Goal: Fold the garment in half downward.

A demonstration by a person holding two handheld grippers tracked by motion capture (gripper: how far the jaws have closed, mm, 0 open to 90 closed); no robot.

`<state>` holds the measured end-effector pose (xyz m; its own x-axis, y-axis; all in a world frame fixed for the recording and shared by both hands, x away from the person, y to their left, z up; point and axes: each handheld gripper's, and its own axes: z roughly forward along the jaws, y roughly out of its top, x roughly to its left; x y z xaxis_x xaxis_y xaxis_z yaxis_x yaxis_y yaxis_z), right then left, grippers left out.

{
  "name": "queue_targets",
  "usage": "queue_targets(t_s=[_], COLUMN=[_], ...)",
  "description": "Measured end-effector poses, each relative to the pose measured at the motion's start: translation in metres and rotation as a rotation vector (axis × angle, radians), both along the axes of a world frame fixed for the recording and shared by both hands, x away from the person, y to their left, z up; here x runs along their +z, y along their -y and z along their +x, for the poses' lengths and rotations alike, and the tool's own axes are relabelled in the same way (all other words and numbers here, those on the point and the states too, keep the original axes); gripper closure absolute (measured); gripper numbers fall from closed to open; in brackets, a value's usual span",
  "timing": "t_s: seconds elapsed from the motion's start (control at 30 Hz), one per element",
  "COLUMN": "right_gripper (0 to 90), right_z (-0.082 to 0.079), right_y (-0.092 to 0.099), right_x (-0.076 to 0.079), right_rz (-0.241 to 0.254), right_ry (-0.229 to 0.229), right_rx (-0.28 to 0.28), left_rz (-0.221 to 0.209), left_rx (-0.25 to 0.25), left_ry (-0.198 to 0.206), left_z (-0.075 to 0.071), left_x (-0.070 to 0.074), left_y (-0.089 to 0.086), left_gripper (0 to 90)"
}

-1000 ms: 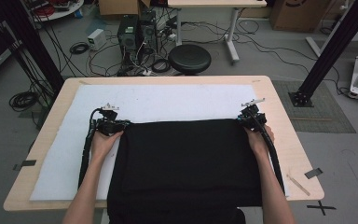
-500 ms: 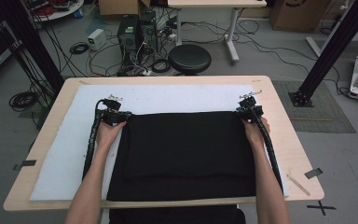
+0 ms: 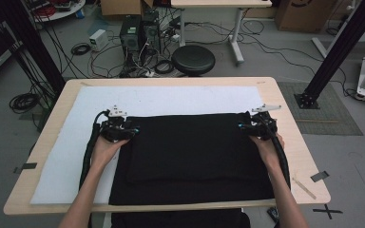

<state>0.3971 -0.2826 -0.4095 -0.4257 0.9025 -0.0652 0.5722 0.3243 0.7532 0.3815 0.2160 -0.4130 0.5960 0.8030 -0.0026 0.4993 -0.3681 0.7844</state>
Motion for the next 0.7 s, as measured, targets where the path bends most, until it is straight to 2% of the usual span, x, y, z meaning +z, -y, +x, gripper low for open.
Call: queue_targets(t_s=[0.07,0.13,0.2,0.27,0.33,0.37,0.4,0.43,0.5,0.6,0.63,0.7], right_gripper=[39.5,38.3,37.7,37.7,38.0,38.6,38.6,39.2,40.5,41.0,41.6,43.4], right_z=[-0.017,-0.035,-0.057,-0.076,-0.095,-0.103,-0.103,-0.11,-0.13,-0.14,-0.14,-0.147], right_y=[0.001,0.002,0.005,0.009,0.013,0.015,0.015,0.018,0.024,0.028,0.028,0.034], right_x=[-0.001,-0.002,-0.006,-0.008,-0.012,-0.013,-0.013,-0.015,-0.017,-0.019,-0.019,-0.025], right_rz=[0.018,0.041,0.036,0.046,0.054,0.058,0.058,0.061,0.063,0.07,0.07,0.081], right_ry=[0.029,0.011,0.003,-0.003,0.01,0.006,0.006,0.011,0.002,0.008,0.008,-0.004], right_rx=[0.028,0.063,0.093,0.089,0.084,0.088,0.088,0.093,0.085,0.082,0.082,0.073], left_rz=[-0.009,-0.023,-0.053,-0.055,-0.082,-0.083,-0.083,-0.08,-0.066,-0.062,-0.087,-0.091], left_rx=[-0.02,-0.043,-0.075,-0.103,-0.12,-0.124,-0.124,-0.138,-0.139,-0.135,-0.114,-0.111], left_ry=[0.002,0.008,0.008,0.003,-0.001,-0.006,-0.006,-0.018,-0.02,-0.022,-0.033,-0.056], left_z=[-0.014,-0.031,-0.049,-0.065,-0.08,-0.086,-0.086,-0.098,-0.109,-0.112,-0.117,-0.118], left_x=[0.001,0.0,-0.004,-0.007,-0.011,-0.014,-0.014,-0.019,-0.022,-0.022,-0.022,-0.025], left_y=[-0.002,-0.004,-0.005,-0.006,-0.005,-0.004,-0.004,-0.002,-0.002,-0.003,-0.009,-0.011], left_gripper=[50.6,50.0,49.7,49.7,49.6,49.5,49.1,49.1,49.1,49.1,49.1,49.1])
